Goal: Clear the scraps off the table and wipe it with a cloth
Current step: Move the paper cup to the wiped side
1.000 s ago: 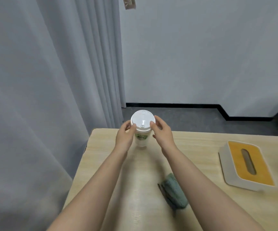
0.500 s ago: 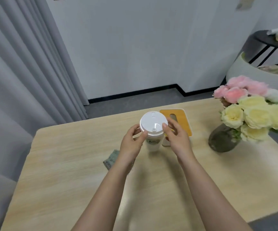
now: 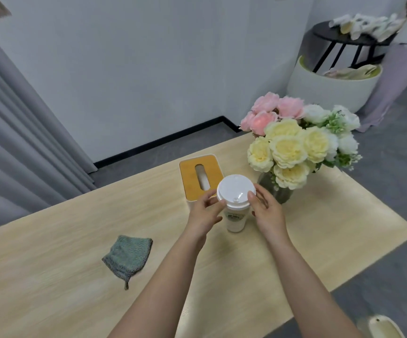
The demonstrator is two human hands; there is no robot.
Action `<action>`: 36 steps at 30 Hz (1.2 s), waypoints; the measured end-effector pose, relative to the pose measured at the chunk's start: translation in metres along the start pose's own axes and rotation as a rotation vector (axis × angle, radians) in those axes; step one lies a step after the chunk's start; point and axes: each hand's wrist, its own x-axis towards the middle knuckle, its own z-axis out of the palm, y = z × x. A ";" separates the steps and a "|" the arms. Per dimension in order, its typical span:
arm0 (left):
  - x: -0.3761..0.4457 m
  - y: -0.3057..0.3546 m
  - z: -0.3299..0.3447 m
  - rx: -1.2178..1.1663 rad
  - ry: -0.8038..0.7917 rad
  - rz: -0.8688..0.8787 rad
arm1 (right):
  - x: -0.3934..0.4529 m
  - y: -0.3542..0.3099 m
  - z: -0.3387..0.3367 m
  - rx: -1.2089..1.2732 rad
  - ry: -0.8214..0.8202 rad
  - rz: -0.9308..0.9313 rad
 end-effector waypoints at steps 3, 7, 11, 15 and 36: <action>0.006 0.001 0.011 -0.017 0.013 -0.005 | 0.008 0.003 -0.008 0.008 0.008 0.007; 0.010 0.003 0.018 0.000 0.004 0.004 | 0.014 0.004 -0.014 -0.025 0.000 0.010; 0.012 -0.002 0.021 0.002 0.023 0.002 | 0.017 0.006 -0.017 -0.033 -0.026 0.000; 0.011 -0.008 0.023 0.047 0.034 -0.001 | 0.019 0.013 -0.019 -0.050 -0.034 0.023; 0.004 -0.011 0.030 0.166 0.101 -0.017 | 0.013 0.015 -0.028 -0.221 -0.051 -0.008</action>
